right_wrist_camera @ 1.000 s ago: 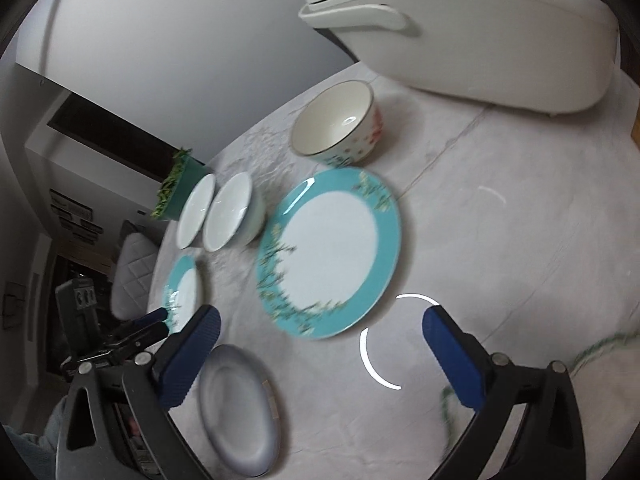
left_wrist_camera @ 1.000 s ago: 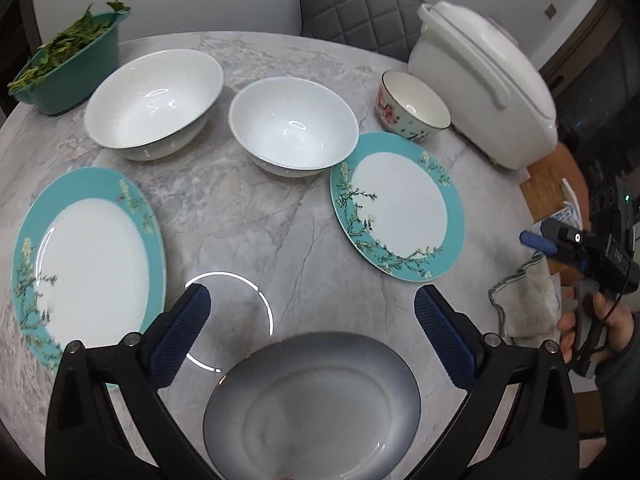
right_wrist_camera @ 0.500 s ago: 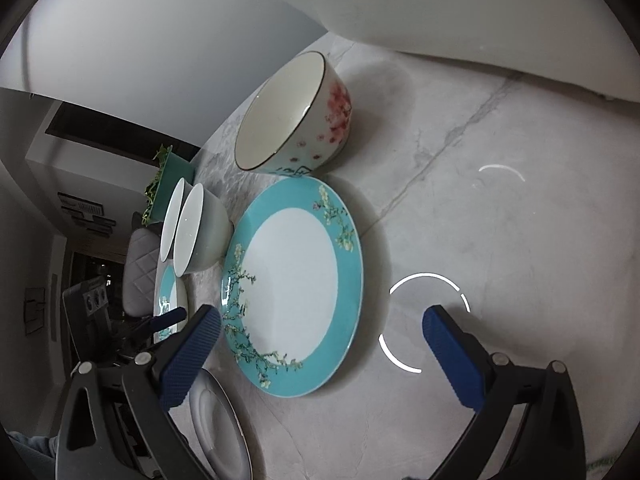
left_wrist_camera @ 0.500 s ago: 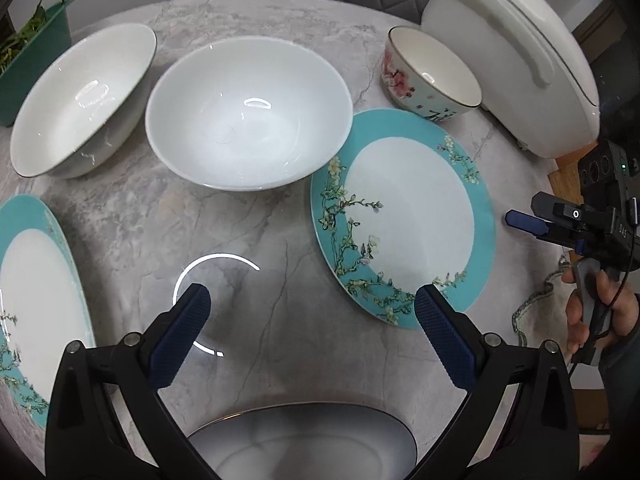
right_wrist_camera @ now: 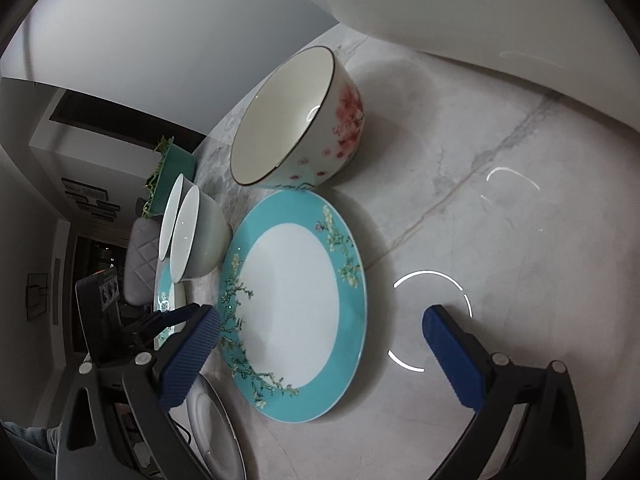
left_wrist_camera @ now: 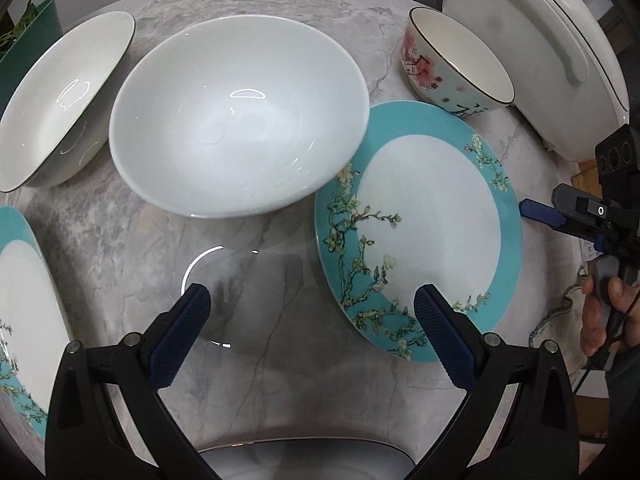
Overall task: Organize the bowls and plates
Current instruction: 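Move both grippers to the rim of the large teal blossom plate, then close the left gripper on the teal plate rim while the right gripper closes beside it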
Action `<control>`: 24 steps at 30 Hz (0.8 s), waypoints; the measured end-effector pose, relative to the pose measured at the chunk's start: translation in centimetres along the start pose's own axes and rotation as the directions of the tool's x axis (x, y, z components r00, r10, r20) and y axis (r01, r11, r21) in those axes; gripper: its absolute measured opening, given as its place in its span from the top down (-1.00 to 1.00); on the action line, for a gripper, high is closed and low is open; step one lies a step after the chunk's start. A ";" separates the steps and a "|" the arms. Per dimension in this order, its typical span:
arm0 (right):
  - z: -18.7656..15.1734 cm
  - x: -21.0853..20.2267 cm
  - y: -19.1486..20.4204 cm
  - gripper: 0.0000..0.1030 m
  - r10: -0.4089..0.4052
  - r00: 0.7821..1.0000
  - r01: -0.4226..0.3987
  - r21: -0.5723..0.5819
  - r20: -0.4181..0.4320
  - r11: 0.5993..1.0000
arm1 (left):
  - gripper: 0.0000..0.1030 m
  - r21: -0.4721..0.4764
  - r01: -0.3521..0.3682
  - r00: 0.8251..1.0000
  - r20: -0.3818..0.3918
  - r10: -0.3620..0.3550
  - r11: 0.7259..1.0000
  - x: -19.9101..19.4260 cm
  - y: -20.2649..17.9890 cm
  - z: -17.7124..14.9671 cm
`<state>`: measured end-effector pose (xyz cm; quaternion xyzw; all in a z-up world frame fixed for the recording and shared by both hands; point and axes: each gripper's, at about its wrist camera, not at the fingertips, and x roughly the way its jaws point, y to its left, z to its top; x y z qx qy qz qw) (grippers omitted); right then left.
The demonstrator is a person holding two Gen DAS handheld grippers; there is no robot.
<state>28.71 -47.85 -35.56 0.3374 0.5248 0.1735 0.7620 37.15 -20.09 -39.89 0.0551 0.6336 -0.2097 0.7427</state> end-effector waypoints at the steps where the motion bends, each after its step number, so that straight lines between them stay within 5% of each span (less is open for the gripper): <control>1: 0.0 -0.1 -0.1 -1.00 0.000 1.000 0.000 0.001 0.004 1.000 | -0.99 0.001 0.009 1.000 0.001 -0.009 1.000 0.1 -0.1 0.1; 6: 0.3 -0.2 -0.3 -1.00 0.006 1.000 -0.006 -0.001 -0.003 1.000 | -0.81 0.006 0.012 1.000 -0.001 -0.012 1.000 0.5 -0.1 0.3; 8: 0.3 -0.1 -0.2 -0.99 0.005 1.000 -0.005 -0.005 -0.013 1.000 | -0.58 0.001 0.025 1.000 -0.011 -0.025 1.000 0.9 -0.1 0.4; 13: 0.0 0.5 0.2 -0.53 0.005 0.999 -0.006 -0.021 -0.052 1.000 | -0.37 0.005 0.025 1.000 -0.007 -0.025 1.000 1.5 -0.8 0.9; 24: -0.1 1.1 -0.2 0.11 -0.004 0.996 0.002 -0.015 -0.089 1.000 | 0.18 -0.005 0.076 0.997 -0.021 -0.076 0.997 1.7 -0.5 1.8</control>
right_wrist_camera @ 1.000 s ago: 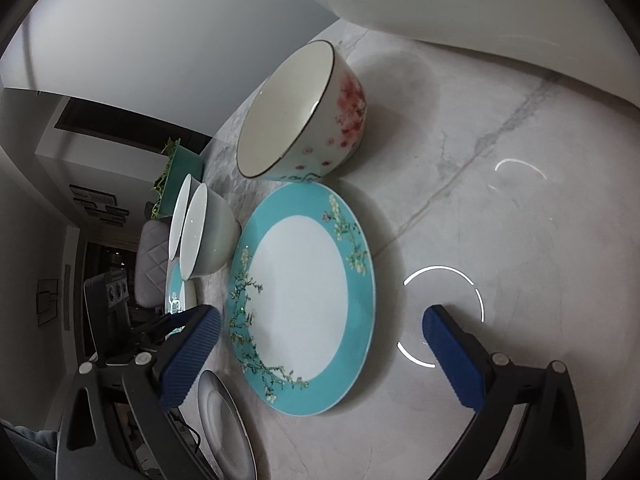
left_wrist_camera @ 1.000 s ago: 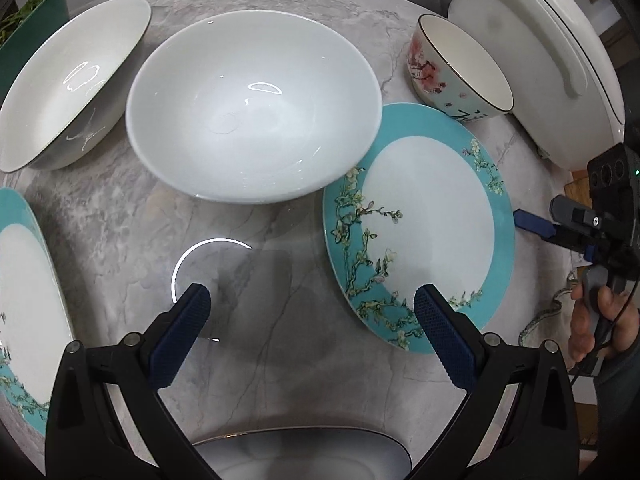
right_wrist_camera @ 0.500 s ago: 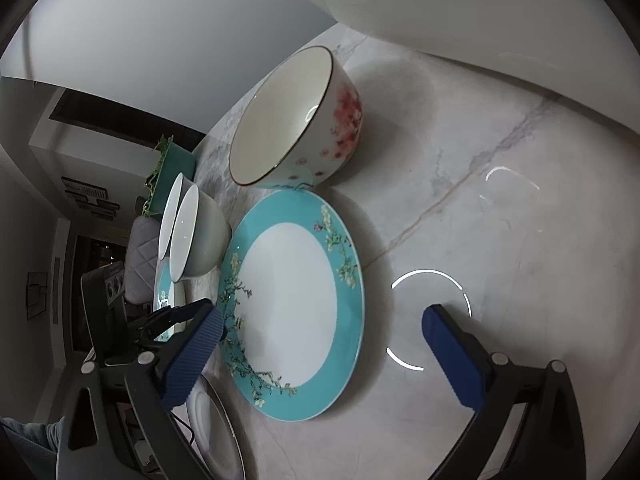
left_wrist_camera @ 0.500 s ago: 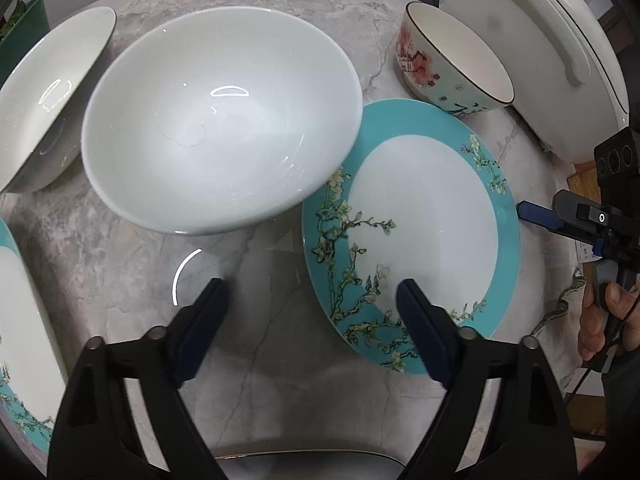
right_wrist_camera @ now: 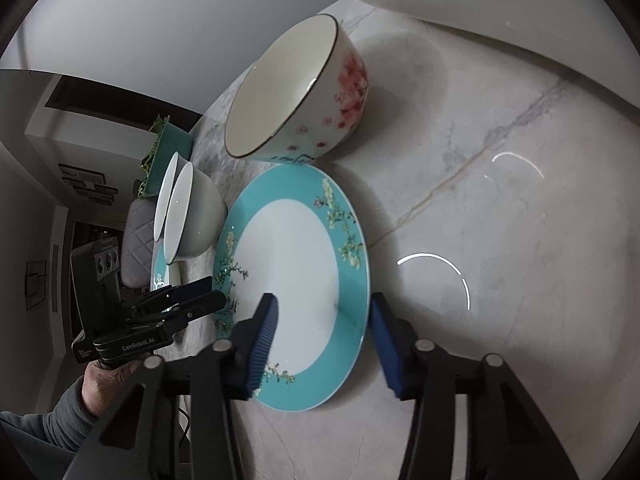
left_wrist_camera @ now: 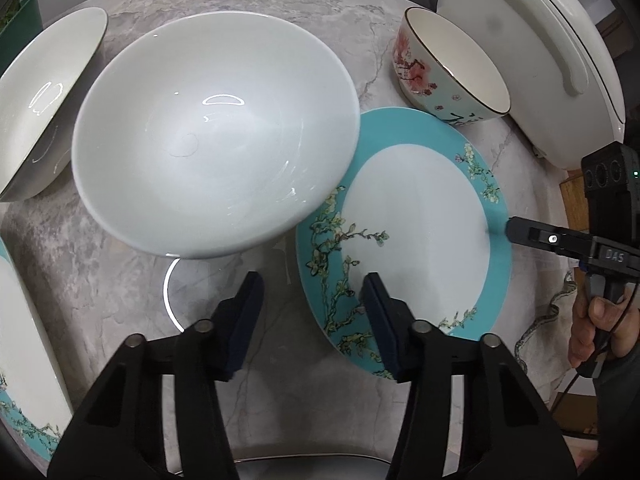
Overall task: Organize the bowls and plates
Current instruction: 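Close the left gripper on the teal plate rim while the right gripper closes beside it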
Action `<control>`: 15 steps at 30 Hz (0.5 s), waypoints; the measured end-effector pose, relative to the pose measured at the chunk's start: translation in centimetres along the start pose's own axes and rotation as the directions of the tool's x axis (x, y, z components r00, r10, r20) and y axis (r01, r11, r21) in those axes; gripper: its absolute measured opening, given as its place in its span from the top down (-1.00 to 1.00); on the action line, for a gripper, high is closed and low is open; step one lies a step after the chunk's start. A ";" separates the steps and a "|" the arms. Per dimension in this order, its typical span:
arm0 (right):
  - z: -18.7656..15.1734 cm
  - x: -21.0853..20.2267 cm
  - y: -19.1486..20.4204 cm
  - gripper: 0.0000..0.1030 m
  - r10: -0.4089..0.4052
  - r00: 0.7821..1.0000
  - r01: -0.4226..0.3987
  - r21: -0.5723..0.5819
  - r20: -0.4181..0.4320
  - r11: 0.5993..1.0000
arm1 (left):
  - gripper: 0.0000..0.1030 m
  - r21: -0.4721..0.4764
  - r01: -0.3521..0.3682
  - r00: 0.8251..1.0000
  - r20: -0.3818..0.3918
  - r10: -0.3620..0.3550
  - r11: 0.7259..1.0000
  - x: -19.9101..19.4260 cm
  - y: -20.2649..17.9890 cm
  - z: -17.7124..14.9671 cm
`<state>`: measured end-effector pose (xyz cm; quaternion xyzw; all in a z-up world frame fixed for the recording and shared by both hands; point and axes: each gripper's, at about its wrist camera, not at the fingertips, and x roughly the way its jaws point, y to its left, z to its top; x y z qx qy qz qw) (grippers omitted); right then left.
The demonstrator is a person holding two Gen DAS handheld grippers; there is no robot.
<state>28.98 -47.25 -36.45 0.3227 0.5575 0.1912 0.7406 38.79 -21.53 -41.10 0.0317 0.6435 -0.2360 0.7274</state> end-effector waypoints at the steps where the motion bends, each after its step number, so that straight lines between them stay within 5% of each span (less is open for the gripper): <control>1: 0.0 0.0 0.0 0.16 -0.002 1.000 0.002 -0.001 0.000 1.000 | 0.34 0.001 0.012 1.000 -0.004 -0.012 1.000 0.1 -0.1 0.1; 7: -0.1 -0.2 -1.0 0.60 -0.021 1.000 0.021 0.019 -0.010 1.000 | 0.42 -0.003 0.041 0.999 -0.012 -0.041 0.999 0.4 -0.4 0.5; 15: 0.3 -0.1 -1.4 0.66 -0.010 0.999 0.011 0.039 -0.036 0.999 | 0.64 -0.041 0.068 0.997 -0.019 -0.069 0.997 0.3 0.8 0.8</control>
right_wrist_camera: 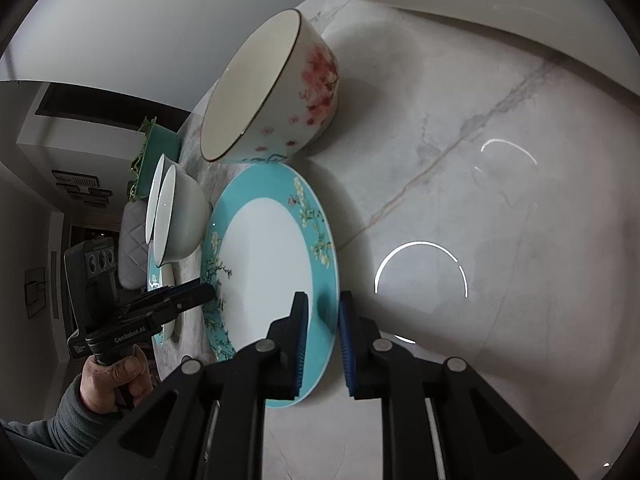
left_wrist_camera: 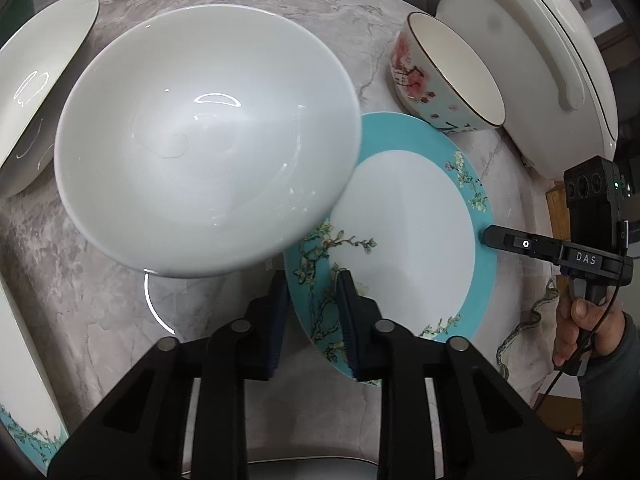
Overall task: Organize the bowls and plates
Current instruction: 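Close the left gripper on the teal plate rim while the right gripper closes beside it, then lift the teal plate with both grippers and lower it onto the grey plate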
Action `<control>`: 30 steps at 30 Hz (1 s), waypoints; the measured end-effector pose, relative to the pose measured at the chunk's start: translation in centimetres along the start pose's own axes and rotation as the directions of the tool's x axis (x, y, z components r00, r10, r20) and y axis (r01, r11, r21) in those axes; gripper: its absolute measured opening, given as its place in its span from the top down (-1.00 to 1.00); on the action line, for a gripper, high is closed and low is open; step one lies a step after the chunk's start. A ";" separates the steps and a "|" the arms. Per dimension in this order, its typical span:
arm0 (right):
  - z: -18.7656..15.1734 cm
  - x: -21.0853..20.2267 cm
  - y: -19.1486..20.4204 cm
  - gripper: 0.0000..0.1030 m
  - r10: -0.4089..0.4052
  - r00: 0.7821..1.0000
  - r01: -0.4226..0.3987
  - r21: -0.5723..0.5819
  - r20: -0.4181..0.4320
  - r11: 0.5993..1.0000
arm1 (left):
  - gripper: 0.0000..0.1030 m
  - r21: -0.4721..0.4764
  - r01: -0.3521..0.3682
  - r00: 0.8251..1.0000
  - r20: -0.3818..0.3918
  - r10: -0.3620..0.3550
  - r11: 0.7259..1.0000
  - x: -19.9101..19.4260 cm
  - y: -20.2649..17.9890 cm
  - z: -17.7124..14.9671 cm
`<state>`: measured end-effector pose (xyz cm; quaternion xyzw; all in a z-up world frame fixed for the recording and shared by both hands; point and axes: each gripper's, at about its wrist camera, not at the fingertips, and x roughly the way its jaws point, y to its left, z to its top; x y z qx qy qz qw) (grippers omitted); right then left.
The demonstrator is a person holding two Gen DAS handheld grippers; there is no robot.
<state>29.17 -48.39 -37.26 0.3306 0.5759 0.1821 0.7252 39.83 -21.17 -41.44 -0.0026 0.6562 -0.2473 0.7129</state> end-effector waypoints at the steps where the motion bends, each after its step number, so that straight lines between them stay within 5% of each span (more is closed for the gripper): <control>1: 0.1 0.0 0.0 0.68 -0.004 1.000 0.004 -0.003 -0.004 1.000 | 0.68 -0.014 0.012 1.000 -0.002 -0.012 1.000 0.0 0.3 0.1; 4: 0.2 0.1 0.1 0.80 -0.029 0.999 0.029 -0.008 -0.016 1.000 | 0.71 -0.038 0.038 0.999 -0.008 -0.039 0.999 0.0 1.1 0.4; 15: -0.5 0.1 1.5 0.78 -0.112 0.994 0.111 -0.075 -0.003 0.991 | 0.77 -0.061 0.064 0.998 0.000 -0.064 0.996 -0.2 2.0 0.4; 30: -2.5 -1.3 3.8 0.78 -0.102 0.995 0.103 -0.088 0.013 0.991 | 0.78 -0.060 0.086 0.996 0.016 -0.085 0.994 -3.8 2.0 -3.1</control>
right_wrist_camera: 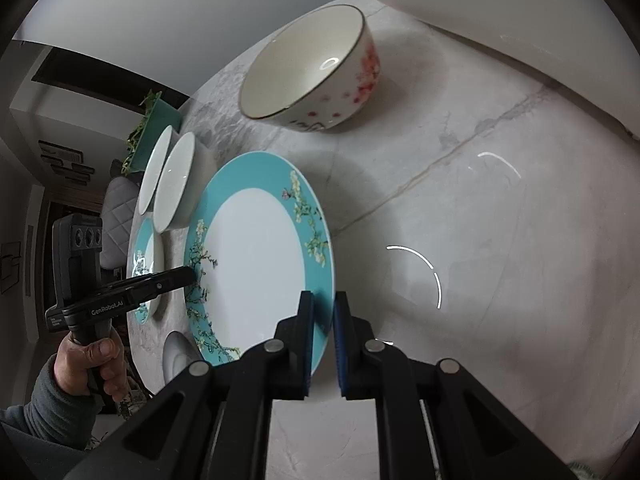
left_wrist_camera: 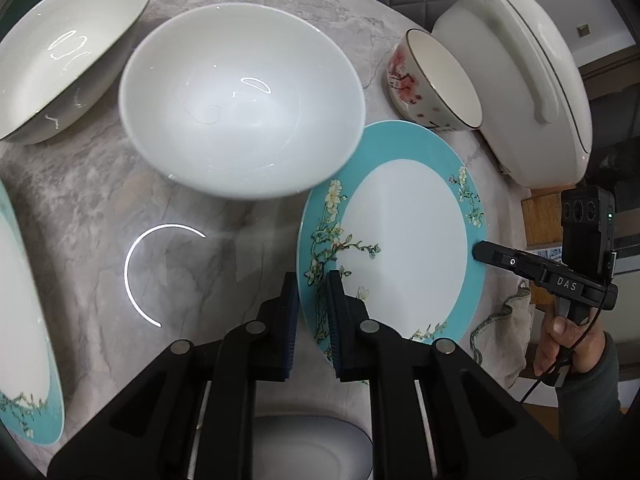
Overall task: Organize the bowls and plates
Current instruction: 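Lift the teal plate with both grippers and lower it onto the grey plate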
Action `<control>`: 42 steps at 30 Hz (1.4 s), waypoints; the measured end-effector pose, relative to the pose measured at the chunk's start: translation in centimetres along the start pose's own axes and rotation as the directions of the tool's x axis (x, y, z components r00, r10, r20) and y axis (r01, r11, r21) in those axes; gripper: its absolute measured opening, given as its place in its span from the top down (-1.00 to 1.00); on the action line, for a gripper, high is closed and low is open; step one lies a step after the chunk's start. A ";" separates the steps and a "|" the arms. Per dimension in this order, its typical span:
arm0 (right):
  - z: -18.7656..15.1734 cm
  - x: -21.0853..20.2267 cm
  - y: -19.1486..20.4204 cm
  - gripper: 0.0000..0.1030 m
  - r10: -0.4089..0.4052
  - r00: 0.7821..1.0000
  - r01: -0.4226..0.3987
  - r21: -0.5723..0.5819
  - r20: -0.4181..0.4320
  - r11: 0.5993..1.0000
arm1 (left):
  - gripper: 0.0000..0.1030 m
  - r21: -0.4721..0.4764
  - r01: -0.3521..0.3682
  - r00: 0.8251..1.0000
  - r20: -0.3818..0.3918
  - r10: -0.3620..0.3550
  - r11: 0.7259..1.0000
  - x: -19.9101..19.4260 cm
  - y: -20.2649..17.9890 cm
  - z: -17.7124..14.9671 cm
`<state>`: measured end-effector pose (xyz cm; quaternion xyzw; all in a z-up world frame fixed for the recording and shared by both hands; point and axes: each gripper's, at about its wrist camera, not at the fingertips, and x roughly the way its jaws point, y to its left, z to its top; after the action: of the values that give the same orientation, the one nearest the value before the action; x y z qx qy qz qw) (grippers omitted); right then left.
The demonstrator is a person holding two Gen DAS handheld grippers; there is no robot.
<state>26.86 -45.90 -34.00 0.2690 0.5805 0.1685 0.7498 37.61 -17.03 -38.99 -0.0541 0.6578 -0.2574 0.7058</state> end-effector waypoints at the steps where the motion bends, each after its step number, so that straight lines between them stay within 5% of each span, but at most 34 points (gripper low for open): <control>1: -0.3 -0.2 0.4 0.78 0.002 1.000 -0.002 -0.001 0.003 1.000 | 0.78 0.001 0.003 1.000 0.003 -0.003 1.000 -0.6 0.0 -0.5; 13: -5.8 -1.2 6.8 0.78 0.034 0.999 -0.034 -0.035 -0.003 0.999 | 0.78 0.009 -0.003 0.999 0.046 0.002 1.000 -7.6 1.7 -8.0; 25: -13.3 4.7 11.2 0.78 0.037 0.995 -0.037 0.007 -0.095 0.999 | 0.76 -0.020 -0.068 0.998 -0.006 0.068 0.997 -10.1 7.6 -18.0; 42: -15.7 8.6 13.7 0.77 -0.030 0.993 0.029 -0.009 -0.113 1.000 | 0.76 -0.013 -0.096 0.995 -0.013 0.096 0.995 -8.9 10.6 -21.1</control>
<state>14.92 -26.79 -35.37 0.2477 0.6254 0.1743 0.7191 20.55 1.53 -38.11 -0.0257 0.6656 -0.2192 0.7129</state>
